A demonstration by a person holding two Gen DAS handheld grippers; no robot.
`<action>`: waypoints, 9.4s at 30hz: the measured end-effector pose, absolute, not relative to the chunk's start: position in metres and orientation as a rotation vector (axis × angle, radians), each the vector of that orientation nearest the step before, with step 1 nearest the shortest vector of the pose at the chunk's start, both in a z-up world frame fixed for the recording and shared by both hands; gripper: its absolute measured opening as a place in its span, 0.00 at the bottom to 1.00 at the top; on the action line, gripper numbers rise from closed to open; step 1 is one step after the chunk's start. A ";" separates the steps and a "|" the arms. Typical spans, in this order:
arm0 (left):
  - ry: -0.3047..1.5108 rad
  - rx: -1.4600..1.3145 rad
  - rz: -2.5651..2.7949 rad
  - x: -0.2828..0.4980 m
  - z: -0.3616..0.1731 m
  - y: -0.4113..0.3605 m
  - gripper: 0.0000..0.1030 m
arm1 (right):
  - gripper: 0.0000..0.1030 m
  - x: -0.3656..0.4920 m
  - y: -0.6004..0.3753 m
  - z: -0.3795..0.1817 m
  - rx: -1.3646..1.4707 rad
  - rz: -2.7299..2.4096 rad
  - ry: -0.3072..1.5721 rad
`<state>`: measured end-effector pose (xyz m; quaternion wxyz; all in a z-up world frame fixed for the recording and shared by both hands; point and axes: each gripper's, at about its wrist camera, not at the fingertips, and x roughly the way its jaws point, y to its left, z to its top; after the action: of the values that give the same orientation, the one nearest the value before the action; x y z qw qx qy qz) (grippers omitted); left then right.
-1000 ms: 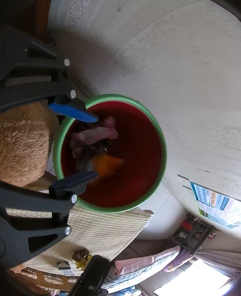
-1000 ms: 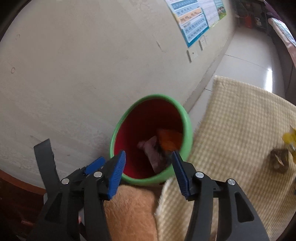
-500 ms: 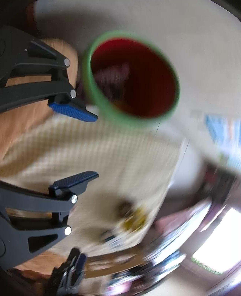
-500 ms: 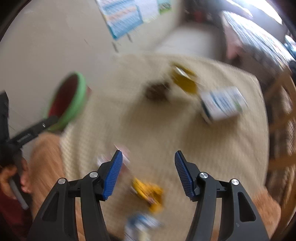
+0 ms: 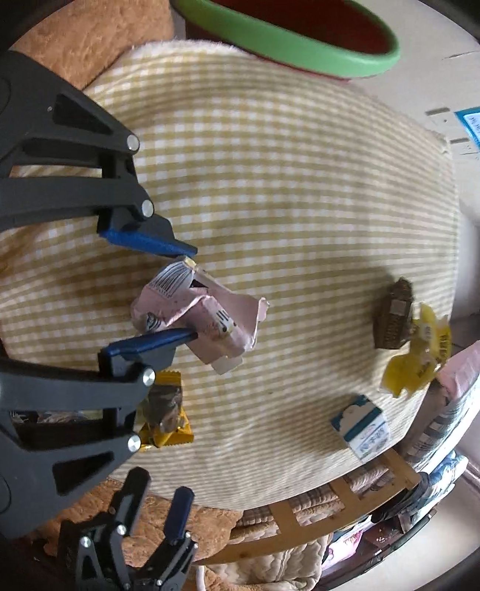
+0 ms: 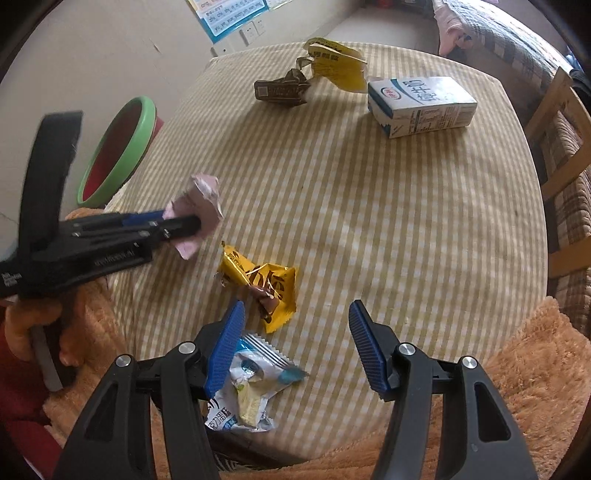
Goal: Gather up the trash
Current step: 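Grasp the crumpled pink-white paper with the left gripper while the right gripper grasps the yellow wrapper, then carry the pink-white paper in the left gripper while the right gripper carries the yellow wrapper over the bin, then open the right gripper to drop the yellow wrapper into the bin, then open the left gripper to drop the pink-white paper into the bin, then grasp the brown foil wrapper with the left gripper while the right gripper grasps the blue-white wrapper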
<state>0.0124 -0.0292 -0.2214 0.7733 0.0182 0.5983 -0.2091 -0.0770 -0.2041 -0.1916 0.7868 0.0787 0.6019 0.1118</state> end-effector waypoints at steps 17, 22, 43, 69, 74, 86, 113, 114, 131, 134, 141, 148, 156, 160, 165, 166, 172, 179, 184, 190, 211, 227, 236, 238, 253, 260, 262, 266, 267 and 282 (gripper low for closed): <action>1.259 -0.016 -0.279 0.025 -0.213 0.011 0.35 | 0.56 -0.075 -0.184 -0.196 0.116 0.292 1.300; 1.242 -0.005 -0.289 0.023 -0.209 0.007 0.36 | 0.55 -0.065 -0.169 -0.203 0.096 0.326 1.304; 1.111 0.019 -0.220 0.022 -0.166 0.008 0.37 | 0.12 -0.043 -0.162 -0.157 0.159 0.292 1.146; 0.930 -0.022 -0.094 0.027 -0.102 0.049 0.37 | 0.13 -0.001 -0.116 -0.095 0.116 0.322 0.996; 0.927 -0.032 -0.075 0.025 -0.102 0.058 0.37 | 0.13 0.002 -0.106 -0.095 0.096 0.336 0.997; 0.919 -0.060 -0.032 0.024 -0.103 0.081 0.37 | 0.13 0.002 -0.083 -0.091 0.067 0.364 1.000; 0.919 -0.119 0.080 0.020 -0.108 0.137 0.37 | 0.14 0.015 -0.034 -0.086 -0.004 0.458 1.004; 0.920 -0.120 0.083 0.020 -0.108 0.138 0.37 | 0.14 0.016 -0.031 -0.087 -0.008 0.461 1.004; 0.930 -0.134 0.139 0.023 -0.117 0.158 0.37 | 0.14 0.039 0.005 -0.085 -0.034 0.525 0.991; 0.927 -0.133 0.151 0.025 -0.118 0.164 0.37 | 0.14 0.047 0.011 -0.085 -0.040 0.533 0.995; 0.911 -0.127 0.180 0.035 -0.117 0.183 0.38 | 0.14 0.068 0.027 -0.090 -0.041 0.566 1.013; 0.922 -0.126 0.204 0.050 -0.122 0.200 0.38 | 0.14 0.085 0.046 -0.099 -0.029 0.597 1.053; 0.947 -0.131 0.208 0.058 -0.132 0.208 0.37 | 0.14 0.087 0.058 -0.104 -0.048 0.599 1.067; 0.958 -0.138 0.208 0.060 -0.135 0.211 0.38 | 0.14 0.087 0.059 -0.105 -0.053 0.599 1.070; 0.965 -0.130 0.216 0.064 -0.138 0.213 0.38 | 0.14 0.090 0.062 -0.104 -0.066 0.593 1.067; 0.967 -0.128 0.216 0.066 -0.140 0.213 0.38 | 0.14 0.091 0.063 -0.104 -0.071 0.592 1.066; 0.983 -0.150 0.215 0.068 -0.146 0.218 0.38 | 0.14 0.097 0.068 -0.101 -0.079 0.590 1.062; 0.997 -0.149 0.226 0.071 -0.153 0.224 0.38 | 0.15 0.100 0.073 -0.107 -0.090 0.596 1.080; 1.005 -0.149 0.224 0.079 -0.157 0.227 0.38 | 0.15 0.107 0.075 -0.109 -0.078 0.588 1.090; 1.007 -0.146 0.226 0.083 -0.159 0.229 0.38 | 0.15 0.109 0.079 -0.109 -0.077 0.594 1.096; 1.043 -0.141 0.229 0.094 -0.171 0.233 0.42 | 0.15 0.117 0.083 -0.112 -0.078 0.599 1.096; 1.017 -0.143 0.225 0.086 -0.158 0.219 0.59 | 0.35 0.082 0.029 -0.094 -0.046 0.585 1.032; 0.976 -0.142 0.144 0.051 -0.135 0.172 0.59 | 0.49 0.030 -0.080 -0.105 0.013 0.462 1.088; 0.980 -0.139 0.124 0.046 -0.134 0.161 0.59 | 0.49 0.015 -0.108 -0.116 0.032 0.409 1.126; 1.012 -0.068 -0.013 0.046 -0.136 0.063 0.59 | 0.49 -0.105 -0.188 -0.187 0.140 0.302 1.422; 1.020 -0.023 -0.042 0.046 -0.135 0.038 0.59 | 0.49 -0.107 -0.167 -0.210 0.086 0.378 1.494; 1.019 -0.011 -0.050 0.046 -0.134 0.034 0.59 | 0.31 -0.108 -0.164 -0.220 0.080 0.399 1.535; 1.017 0.015 -0.070 0.047 -0.133 0.023 0.59 | 0.13 -0.105 -0.169 -0.215 0.121 0.417 1.485; 1.020 0.028 -0.080 0.050 -0.135 0.017 0.59 | 0.13 -0.102 -0.172 -0.209 0.117 0.395 1.443; 1.101 0.126 -0.273 0.110 -0.167 -0.088 0.59 | 0.13 -0.032 -0.211 -0.199 0.300 0.149 1.134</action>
<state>0.1105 -0.0880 -0.1673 0.8416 0.0598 0.5210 -0.1291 -0.0324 -0.2107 -0.1985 0.8304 0.1413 0.5344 0.0703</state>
